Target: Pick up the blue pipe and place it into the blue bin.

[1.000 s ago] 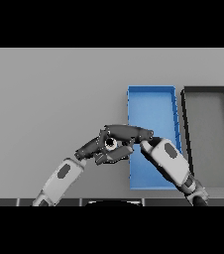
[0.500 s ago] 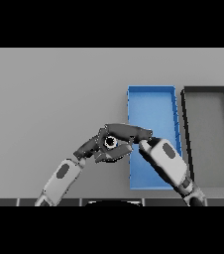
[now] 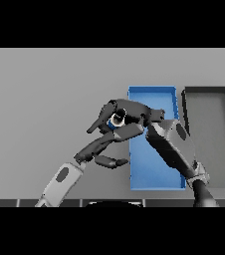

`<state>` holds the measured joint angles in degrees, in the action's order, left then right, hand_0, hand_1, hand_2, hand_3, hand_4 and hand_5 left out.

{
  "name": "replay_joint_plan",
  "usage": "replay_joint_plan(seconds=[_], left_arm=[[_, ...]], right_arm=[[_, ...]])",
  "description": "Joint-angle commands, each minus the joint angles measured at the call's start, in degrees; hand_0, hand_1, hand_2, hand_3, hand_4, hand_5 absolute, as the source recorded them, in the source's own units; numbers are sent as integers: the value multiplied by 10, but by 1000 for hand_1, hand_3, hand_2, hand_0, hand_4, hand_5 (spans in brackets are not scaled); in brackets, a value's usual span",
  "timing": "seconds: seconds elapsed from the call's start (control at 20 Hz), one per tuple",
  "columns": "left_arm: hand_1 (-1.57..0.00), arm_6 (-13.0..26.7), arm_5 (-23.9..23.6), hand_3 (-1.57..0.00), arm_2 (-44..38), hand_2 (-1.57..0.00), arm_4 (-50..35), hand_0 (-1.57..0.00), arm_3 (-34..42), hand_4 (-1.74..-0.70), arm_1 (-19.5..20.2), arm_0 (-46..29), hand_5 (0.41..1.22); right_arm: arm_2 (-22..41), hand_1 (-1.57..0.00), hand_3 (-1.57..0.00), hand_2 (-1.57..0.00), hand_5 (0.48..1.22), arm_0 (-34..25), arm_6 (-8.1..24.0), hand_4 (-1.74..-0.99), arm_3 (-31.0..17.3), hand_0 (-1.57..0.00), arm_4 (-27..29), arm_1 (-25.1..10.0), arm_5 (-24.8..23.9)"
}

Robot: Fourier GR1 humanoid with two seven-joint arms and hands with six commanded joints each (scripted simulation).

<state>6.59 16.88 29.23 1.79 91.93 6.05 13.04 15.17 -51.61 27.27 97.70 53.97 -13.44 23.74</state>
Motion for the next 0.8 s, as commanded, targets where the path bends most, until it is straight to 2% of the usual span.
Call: replay_joint_plan(seconds=[0.0, 0.05, 0.15, 0.25, 0.4, 0.6, 0.75], left_arm=[[-2, -3, 1, -2, 3, -2, 2, -2, 0, -927, -1, -2, 491], [-1, 0, 0, -1, 1, -1, 2, -2, -1, -925, 0, 2, 488], [-1, -3, 2, 0, 1, 0, 3, -1, 7, -916, 6, 1, 486], [0, -1, 1, 0, -1, 0, 7, 0, 3, -904, 9, 4, 487], [0, 2, 1, 1, -2, 1, 5, 0, 16, -890, 18, -8, 485], [1, 3, -1, 1, -3, 1, 7, 1, 10, -883, 10, 2, 481], [1, -3, 0, 1, -5, 1, 7, 1, 8, -878, 14, -2, 482]], right_arm=[[-16, -1571, -1571, -1571, 1221, -34, -5, -1495, -20, -1571, 8, -9, 2], [-29, -1571, -1571, -1571, 1221, -52, -12, -1495, -41, -1571, 17, -14, 2], [-59, -1571, -1571, -1571, 1221, -100, -25, -1496, -86, -1571, -1, -28, -33], [-82, -1571, -1571, -1571, 1221, -118, -29, -1497, -121, -1571, -30, -48, -62], [-104, -1571, -1571, -1571, 1221, -127, -33, -1498, -196, -1571, -83, -67, -64], [-131, -1571, -1571, -1571, 1221, -103, -35, -1498, -297, -1571, -132, -73, -53], [-142, -1571, -1571, -1571, 1221, -56, -28, -1499, -338, -1571, -169, -83, -49]])
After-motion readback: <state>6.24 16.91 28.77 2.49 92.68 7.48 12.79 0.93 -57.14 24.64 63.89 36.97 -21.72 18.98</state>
